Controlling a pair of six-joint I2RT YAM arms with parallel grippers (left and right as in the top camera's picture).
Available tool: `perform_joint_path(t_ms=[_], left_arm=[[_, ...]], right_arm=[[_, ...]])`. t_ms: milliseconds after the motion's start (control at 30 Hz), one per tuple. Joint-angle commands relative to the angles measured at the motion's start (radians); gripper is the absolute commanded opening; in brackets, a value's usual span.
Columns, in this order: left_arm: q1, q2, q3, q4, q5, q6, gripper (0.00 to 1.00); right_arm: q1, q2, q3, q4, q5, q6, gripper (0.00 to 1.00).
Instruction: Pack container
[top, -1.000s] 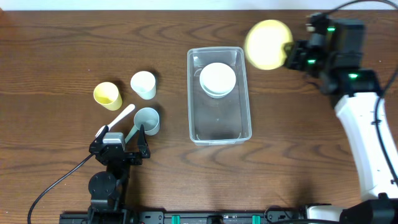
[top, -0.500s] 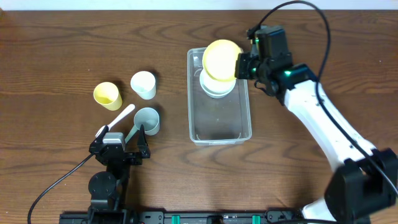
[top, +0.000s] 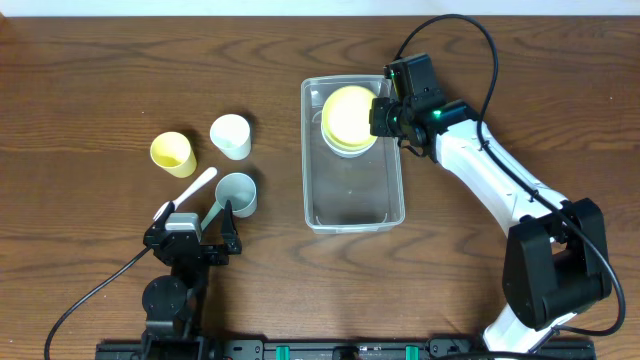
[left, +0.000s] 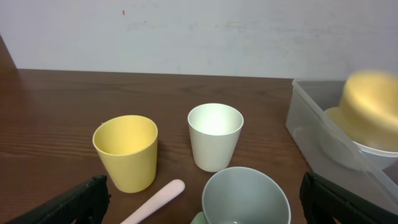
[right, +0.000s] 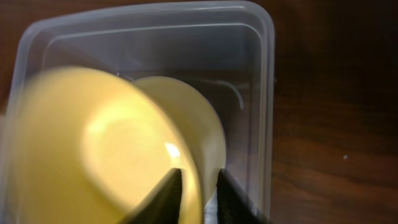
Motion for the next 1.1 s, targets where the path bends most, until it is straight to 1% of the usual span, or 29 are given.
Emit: perform_joint_path(t_ms=[0, 67, 233, 333, 467, 600, 733, 833, 900, 1067], left_arm=[[0.003, 0.0, -0.028, -0.021, -0.015, 0.006, 0.98], [0.003, 0.0, -0.028, -0.021, -0.015, 0.006, 0.98], [0.003, 0.0, -0.028, -0.021, -0.015, 0.006, 0.98], [0.003, 0.0, -0.028, -0.021, -0.015, 0.006, 0.98], [0.003, 0.0, -0.028, -0.021, -0.015, 0.006, 0.98], [0.003, 0.0, -0.028, -0.021, -0.015, 0.006, 0.98], [0.003, 0.0, -0.028, -0.021, -0.015, 0.006, 0.98], [0.003, 0.0, -0.028, -0.021, -0.015, 0.006, 0.98], [0.003, 0.0, -0.028, -0.021, -0.015, 0.006, 0.98], [0.003, 0.0, -0.028, -0.021, -0.015, 0.006, 0.98]], right_arm=[[0.017, 0.002, 0.003, 0.005, 0.009, 0.002, 0.41], [0.017, 0.002, 0.003, 0.004, 0.005, 0.002, 0.43], [0.018, -0.003, 0.017, -0.01, -0.034, 0.002, 0.43], [0.013, -0.043, 0.06, -0.067, -0.047, -0.002, 0.45], [-0.031, -0.157, 0.142, -0.192, 0.011, -0.008, 0.48], [-0.143, -0.283, 0.164, -0.262, 0.066, -0.008, 0.5], [-0.309, -0.352, 0.164, -0.344, 0.12, -0.009, 0.55], [-0.432, -0.352, 0.161, -0.401, 0.141, -0.008, 0.59], [-0.506, -0.337, 0.15, -0.42, 0.145, 0.002, 0.65], [-0.592, -0.28, 0.128, -0.429, 0.145, 0.003, 0.75]])
